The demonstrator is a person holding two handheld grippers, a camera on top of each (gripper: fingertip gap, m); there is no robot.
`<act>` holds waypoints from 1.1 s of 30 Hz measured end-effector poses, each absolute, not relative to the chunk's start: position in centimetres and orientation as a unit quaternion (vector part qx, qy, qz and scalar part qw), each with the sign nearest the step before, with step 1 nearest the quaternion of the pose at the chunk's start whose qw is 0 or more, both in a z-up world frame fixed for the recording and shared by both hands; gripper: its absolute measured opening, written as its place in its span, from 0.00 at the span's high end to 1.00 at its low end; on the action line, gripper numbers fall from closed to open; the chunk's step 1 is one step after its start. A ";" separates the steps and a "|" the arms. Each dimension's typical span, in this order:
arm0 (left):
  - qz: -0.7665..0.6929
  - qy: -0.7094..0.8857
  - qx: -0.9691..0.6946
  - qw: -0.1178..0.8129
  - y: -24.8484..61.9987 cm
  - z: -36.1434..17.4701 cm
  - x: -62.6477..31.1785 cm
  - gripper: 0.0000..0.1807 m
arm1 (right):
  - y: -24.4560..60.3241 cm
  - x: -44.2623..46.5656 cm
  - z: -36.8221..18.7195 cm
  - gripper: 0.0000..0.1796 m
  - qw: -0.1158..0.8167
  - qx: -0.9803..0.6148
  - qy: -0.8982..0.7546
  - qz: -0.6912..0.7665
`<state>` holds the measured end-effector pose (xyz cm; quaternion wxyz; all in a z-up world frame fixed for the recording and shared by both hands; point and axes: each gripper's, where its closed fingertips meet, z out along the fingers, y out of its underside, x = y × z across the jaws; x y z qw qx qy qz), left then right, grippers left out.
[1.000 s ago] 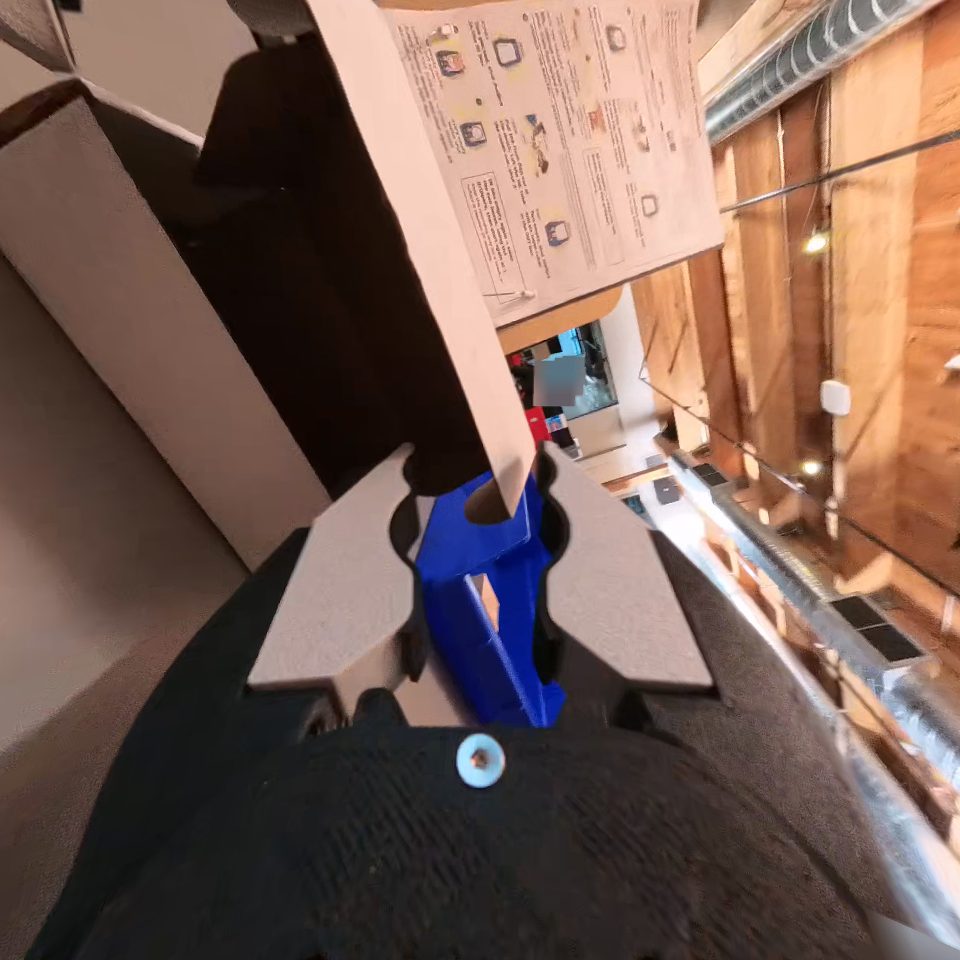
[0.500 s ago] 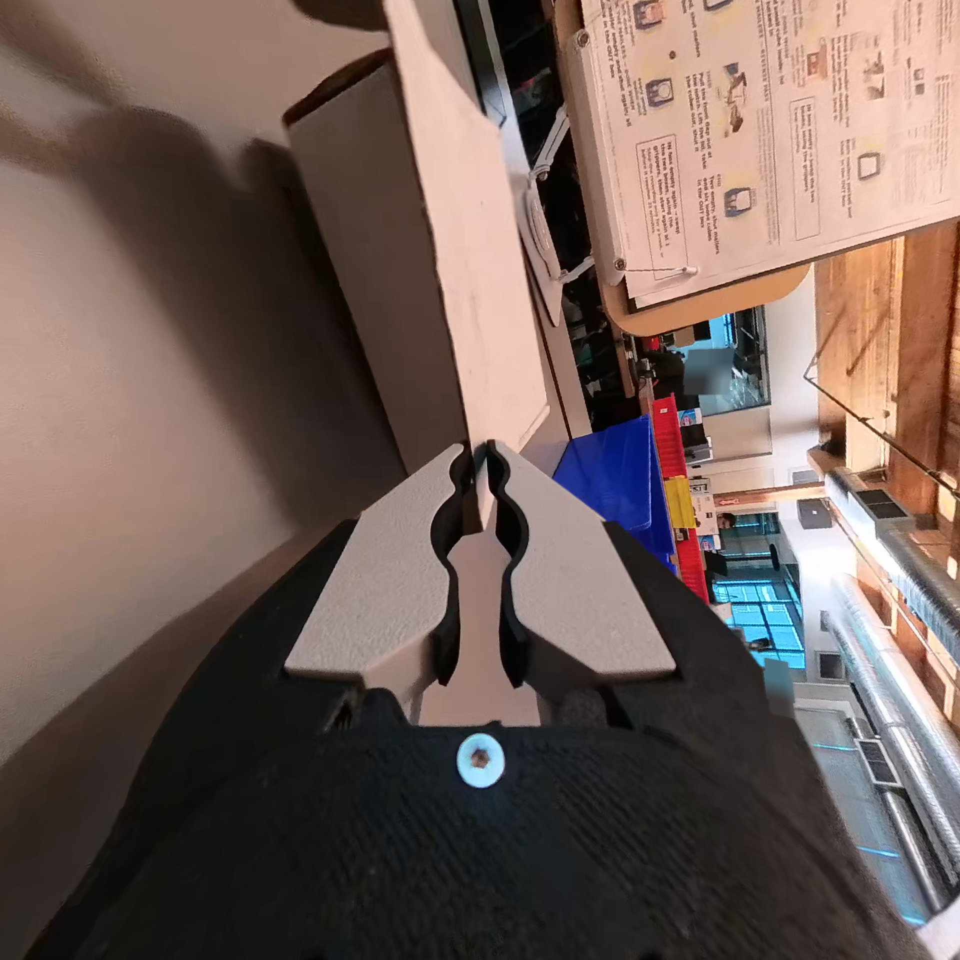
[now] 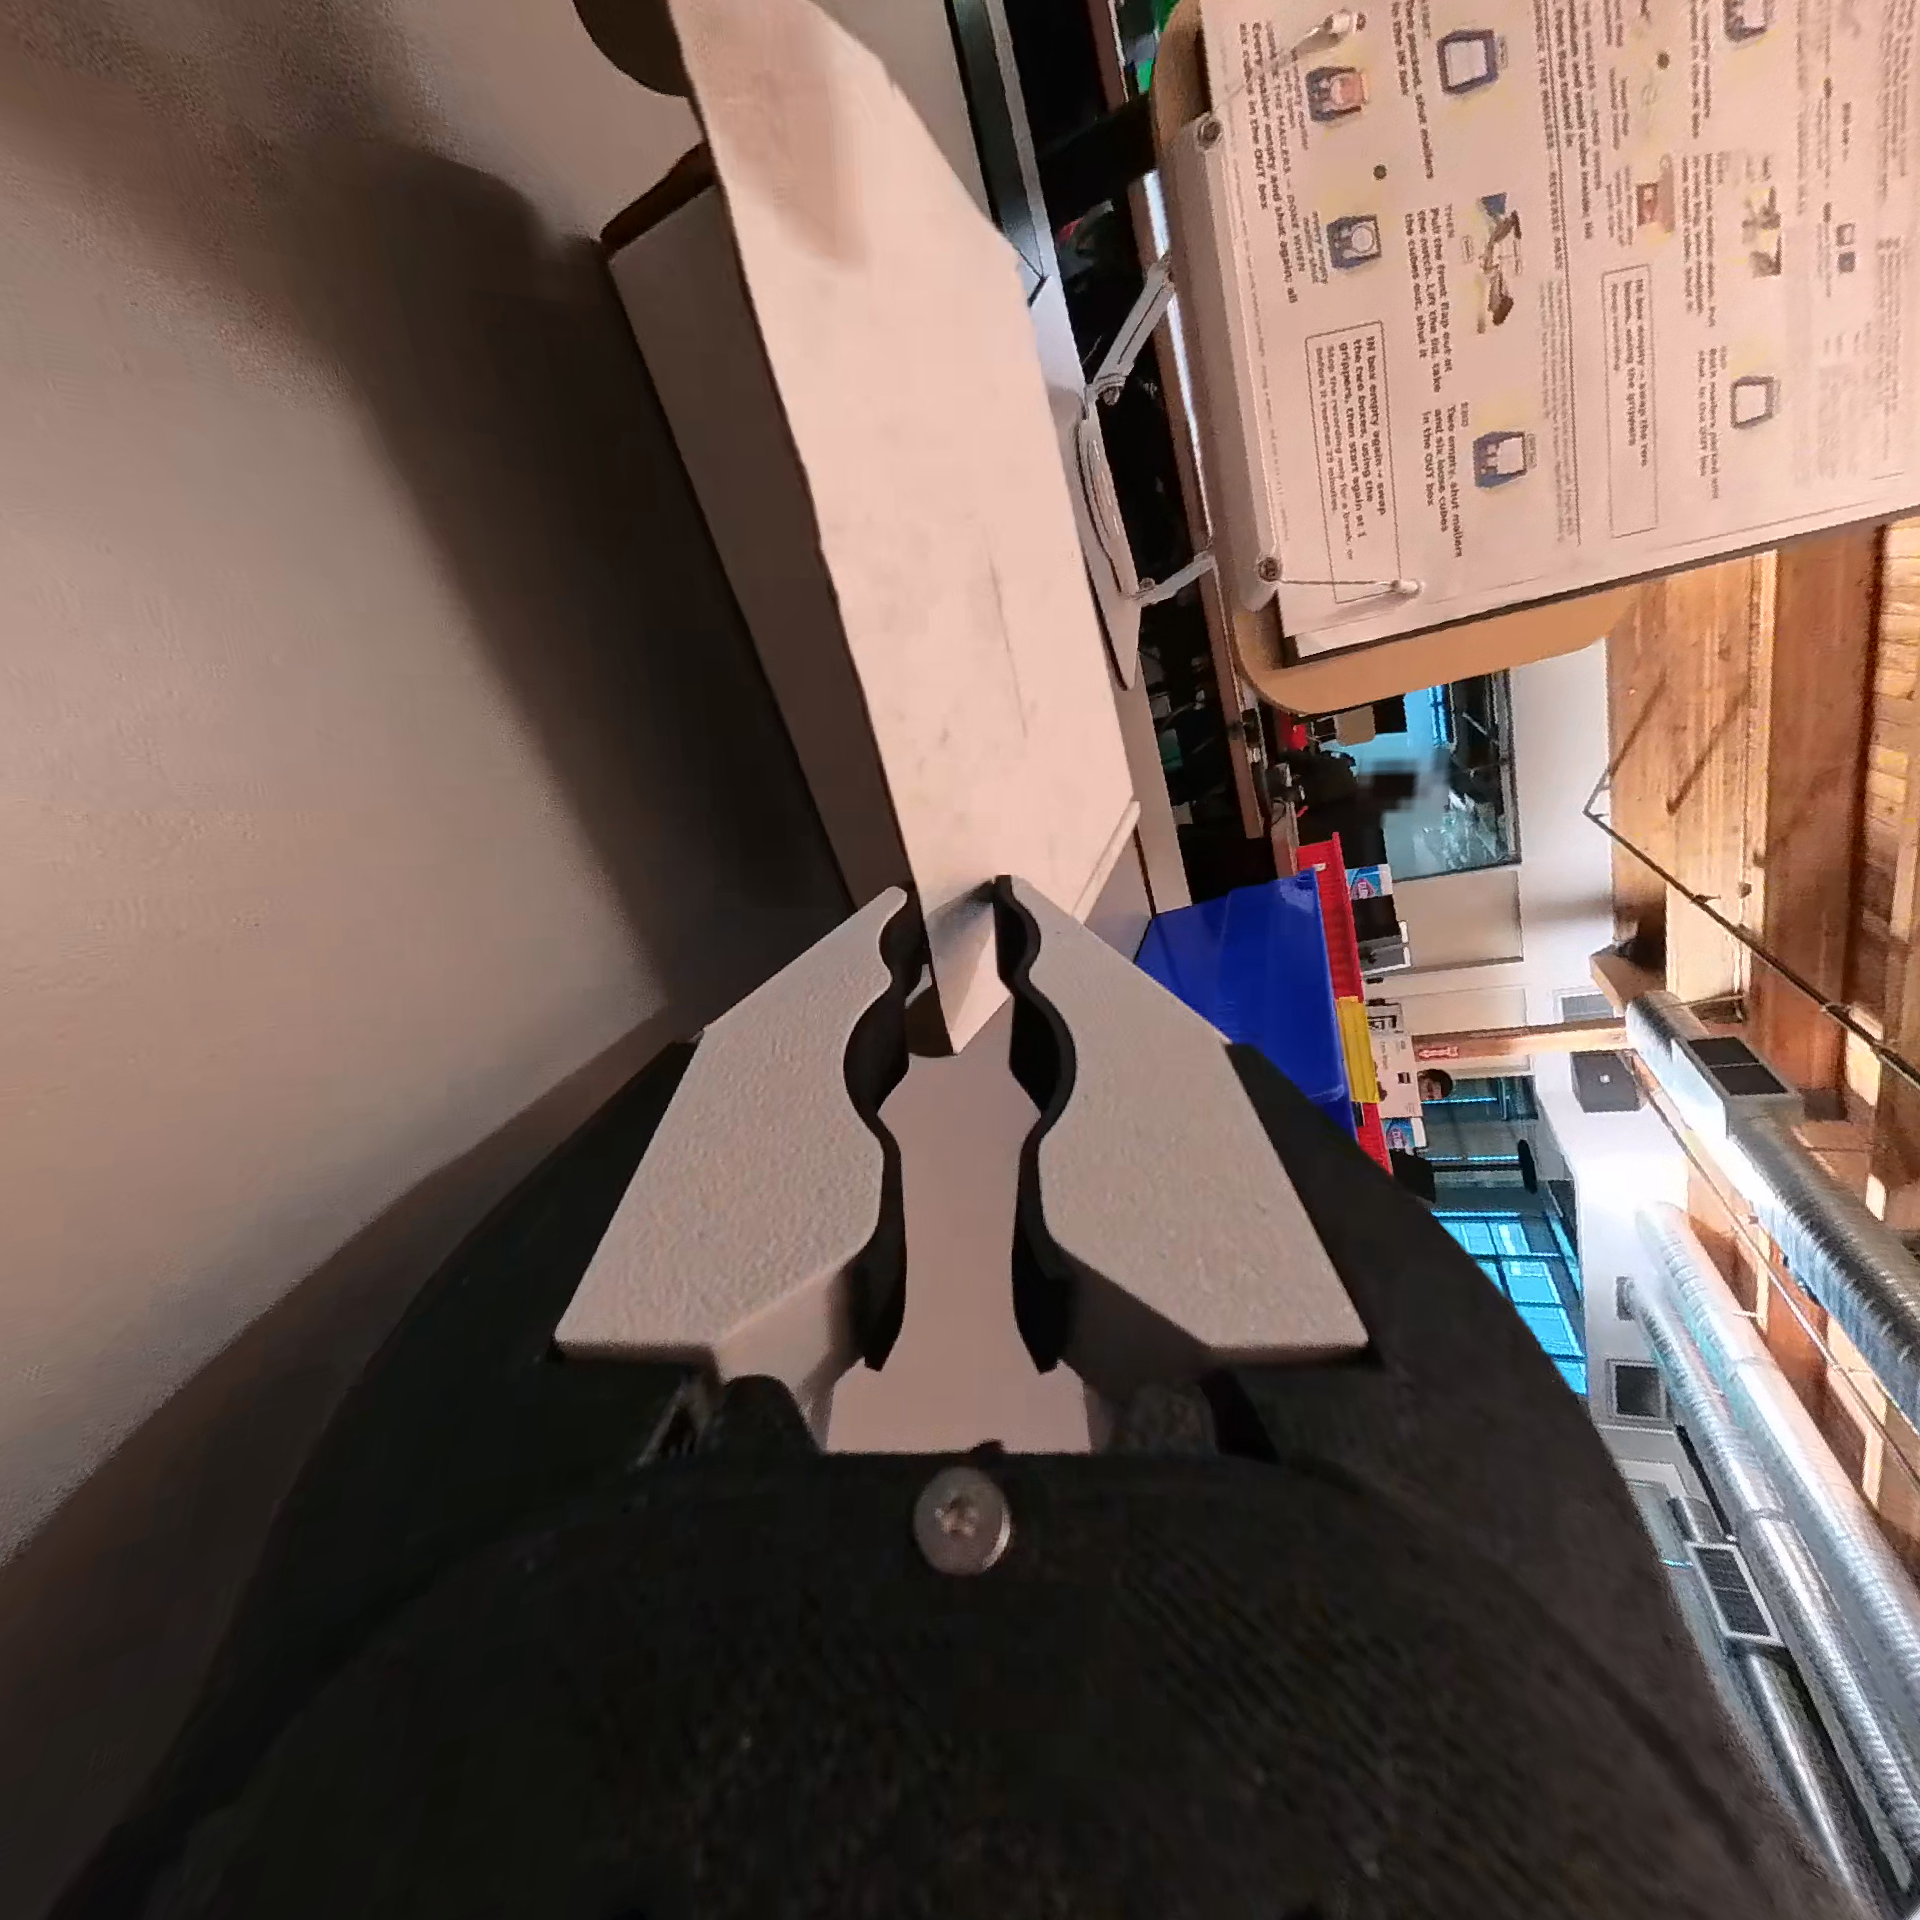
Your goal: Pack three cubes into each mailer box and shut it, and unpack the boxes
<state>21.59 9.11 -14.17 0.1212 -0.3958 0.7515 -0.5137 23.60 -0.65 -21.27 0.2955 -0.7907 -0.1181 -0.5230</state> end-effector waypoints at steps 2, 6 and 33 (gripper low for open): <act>-0.525 0.728 -0.429 0.099 9.9 -15.1 24.4 1.00 | -0.5 23.6 -21.3 0.93 0.305 -0.787 -0.114 -0.524; -0.517 0.694 -0.501 0.020 11.0 -18.4 27.7 1.00 | -0.3 23.6 -21.4 0.92 0.306 -0.789 -0.112 -0.522; -0.544 0.673 -0.501 0.037 11.0 -20.2 28.2 1.00 | -2.2 25.0 -23.8 0.94 0.406 -0.854 -0.056 -0.320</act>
